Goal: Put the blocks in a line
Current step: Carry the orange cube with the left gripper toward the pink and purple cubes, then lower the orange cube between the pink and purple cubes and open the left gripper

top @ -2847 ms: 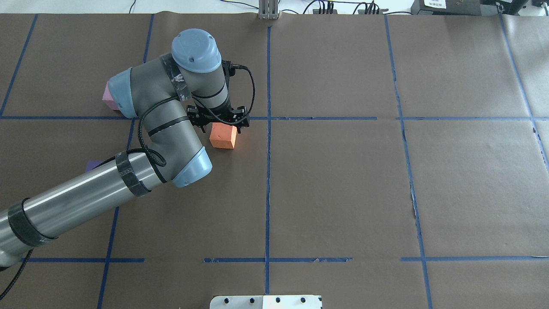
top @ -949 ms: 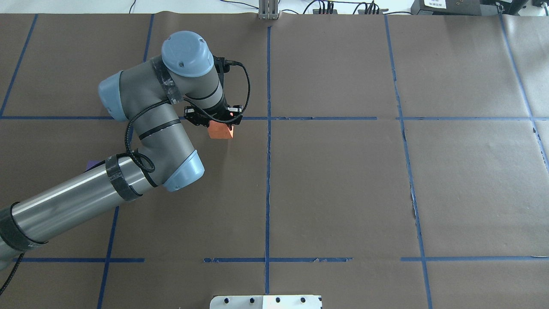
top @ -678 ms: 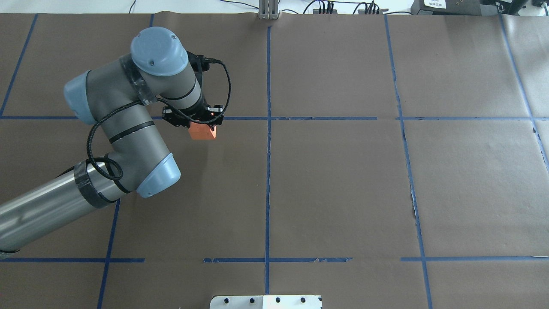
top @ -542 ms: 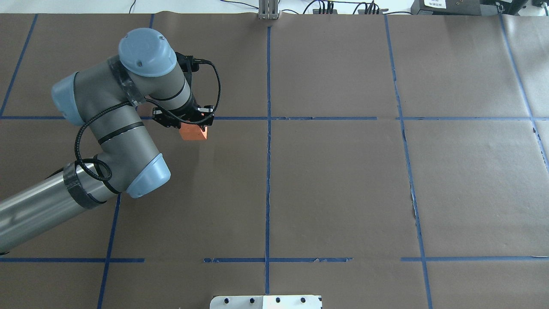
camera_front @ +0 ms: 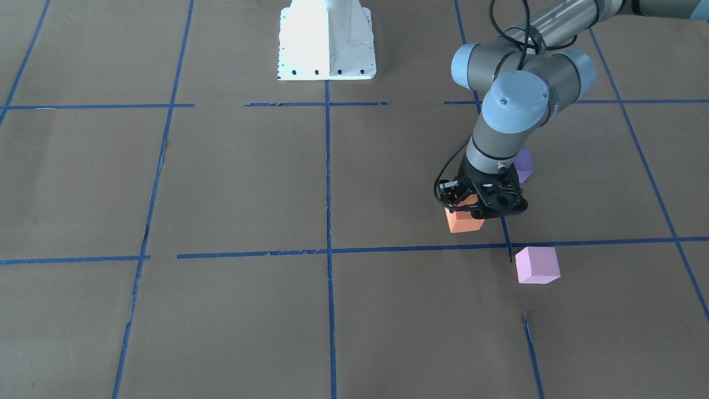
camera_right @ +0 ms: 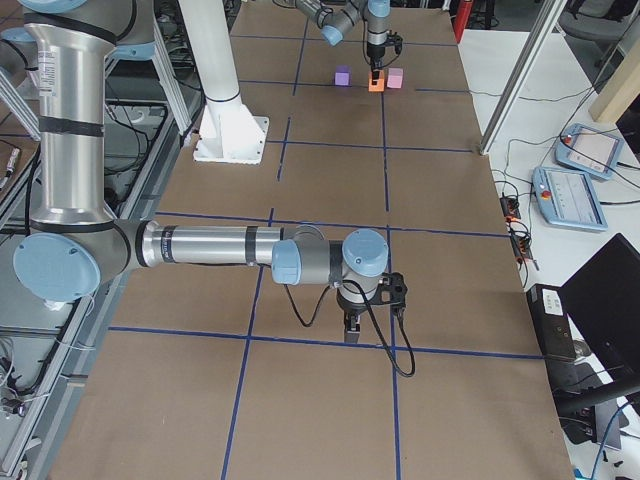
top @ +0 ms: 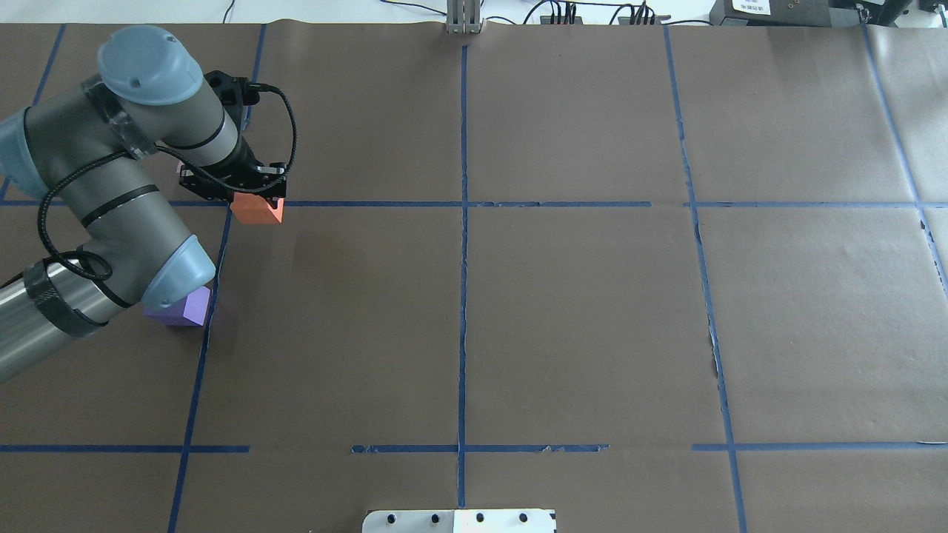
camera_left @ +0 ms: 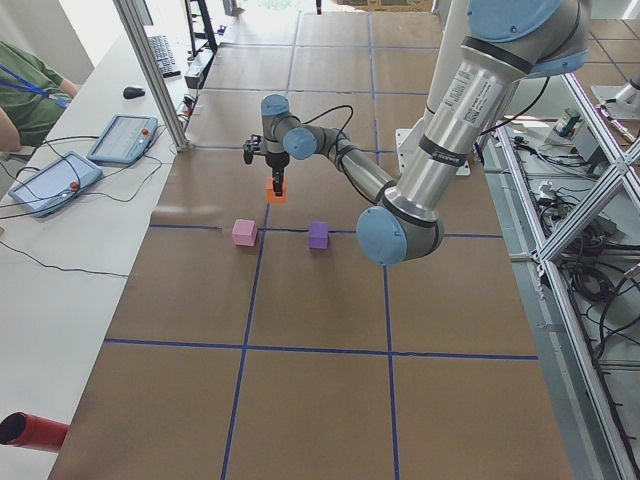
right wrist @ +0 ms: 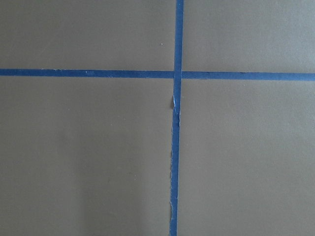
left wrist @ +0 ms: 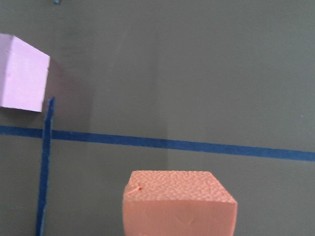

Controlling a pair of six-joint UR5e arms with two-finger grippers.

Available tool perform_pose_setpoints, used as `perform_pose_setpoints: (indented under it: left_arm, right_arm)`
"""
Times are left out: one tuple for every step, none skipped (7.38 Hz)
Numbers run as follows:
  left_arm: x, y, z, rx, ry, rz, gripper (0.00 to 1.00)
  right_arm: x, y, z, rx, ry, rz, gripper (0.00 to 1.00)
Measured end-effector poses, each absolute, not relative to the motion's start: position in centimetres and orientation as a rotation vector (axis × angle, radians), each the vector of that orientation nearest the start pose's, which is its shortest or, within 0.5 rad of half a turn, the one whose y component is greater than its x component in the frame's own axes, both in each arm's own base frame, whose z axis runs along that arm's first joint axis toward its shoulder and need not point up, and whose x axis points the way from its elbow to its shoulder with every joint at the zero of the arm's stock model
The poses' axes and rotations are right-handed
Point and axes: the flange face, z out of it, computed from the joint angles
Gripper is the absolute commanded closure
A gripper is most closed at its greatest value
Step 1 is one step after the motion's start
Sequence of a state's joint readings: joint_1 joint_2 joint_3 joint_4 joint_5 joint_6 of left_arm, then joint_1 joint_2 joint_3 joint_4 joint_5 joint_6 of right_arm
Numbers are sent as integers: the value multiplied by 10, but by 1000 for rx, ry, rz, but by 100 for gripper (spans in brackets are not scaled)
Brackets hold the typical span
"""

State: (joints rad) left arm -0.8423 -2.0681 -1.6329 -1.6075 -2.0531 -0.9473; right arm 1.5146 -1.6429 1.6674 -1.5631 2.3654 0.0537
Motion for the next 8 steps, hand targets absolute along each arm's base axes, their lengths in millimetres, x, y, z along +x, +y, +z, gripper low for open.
perform_pose_setpoints:
  left_arm:
    - [367, -558, 362, 38, 738, -38, 100]
    - [357, -558, 379, 37, 726, -7, 100]
    - [349, -557, 392, 31, 718, 16, 100]
    - [345, -553, 404, 14, 717, 30, 100]
    - [343, -550, 415, -3, 717, 38, 100]
    - [342, -548, 422, -19, 719, 44, 100]
    - [341, -546, 431, -41, 725, 48, 100]
    - [340, -543, 439, -59, 732, 50, 100]
  right_arm:
    - [36, -466, 643, -13, -795, -15, 0]
    - [36, -466, 643, -13, -795, -15, 0]
    - [37, -466, 643, -13, -795, -14, 0]
    - [37, -466, 643, -13, -795, -14, 0]
    - [37, -466, 643, -13, -795, -14, 0]
    - [37, -466, 643, -13, -795, -14, 0]
    - [37, -466, 643, -13, -795, -14, 0]
    - [37, -466, 644, -13, -795, -14, 0]
